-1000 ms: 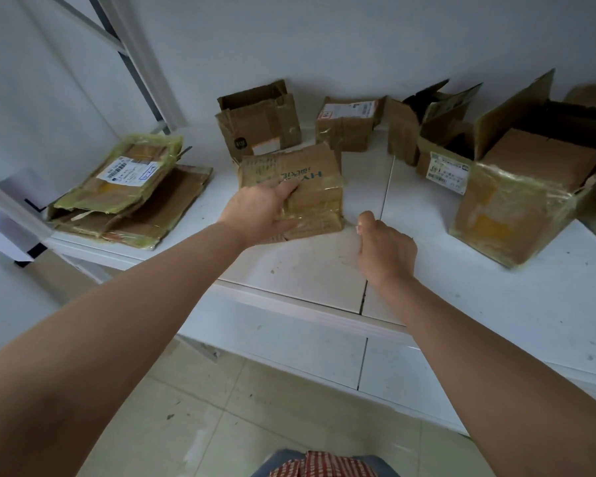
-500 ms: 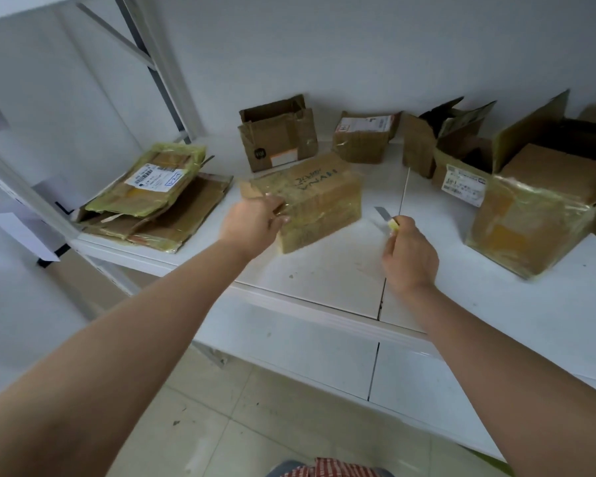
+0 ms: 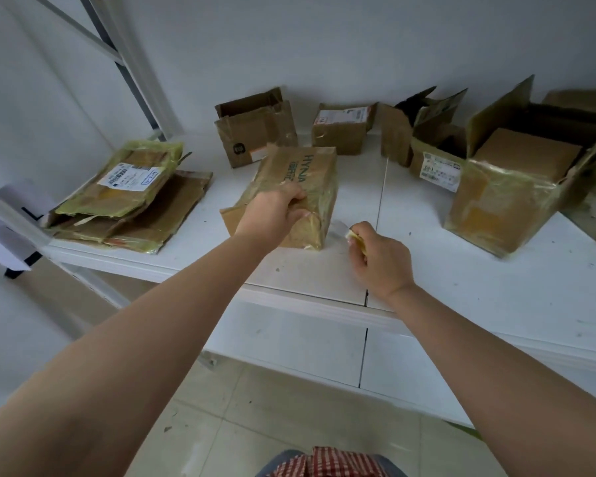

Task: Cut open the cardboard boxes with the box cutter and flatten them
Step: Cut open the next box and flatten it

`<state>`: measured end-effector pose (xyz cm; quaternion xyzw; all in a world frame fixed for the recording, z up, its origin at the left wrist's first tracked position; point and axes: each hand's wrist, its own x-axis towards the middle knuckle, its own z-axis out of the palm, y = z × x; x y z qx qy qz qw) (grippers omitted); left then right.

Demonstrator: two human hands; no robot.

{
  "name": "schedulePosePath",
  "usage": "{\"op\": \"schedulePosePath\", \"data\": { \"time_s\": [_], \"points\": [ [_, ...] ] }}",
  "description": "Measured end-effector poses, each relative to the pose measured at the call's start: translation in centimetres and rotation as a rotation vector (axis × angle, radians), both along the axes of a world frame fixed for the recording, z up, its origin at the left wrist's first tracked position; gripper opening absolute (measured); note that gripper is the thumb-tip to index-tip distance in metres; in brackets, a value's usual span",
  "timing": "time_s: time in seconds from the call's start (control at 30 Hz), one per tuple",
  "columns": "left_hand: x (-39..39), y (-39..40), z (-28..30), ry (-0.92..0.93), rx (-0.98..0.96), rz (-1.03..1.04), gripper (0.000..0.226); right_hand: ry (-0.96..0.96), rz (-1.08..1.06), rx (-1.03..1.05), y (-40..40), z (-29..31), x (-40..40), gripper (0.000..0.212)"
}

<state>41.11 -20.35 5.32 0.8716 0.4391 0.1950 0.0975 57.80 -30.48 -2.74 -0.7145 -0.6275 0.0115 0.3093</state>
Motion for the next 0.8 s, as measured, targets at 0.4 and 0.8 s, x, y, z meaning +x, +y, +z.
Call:
{"op": "schedulePosePath", "data": {
  "time_s": [0.4,0.8],
  "points": [
    [1.4,0.0,-0.5,0.105,0.167,0.076,0.028,0.037,-0.037,0.022,0.8,-0.2,-1.5,0.022],
    [1.4,0.4,-0.7,0.11,0.188,0.05,0.027,-0.033,-0.038,-0.028,1.2,-0.3,-1.9,0.022]
  ]
}}
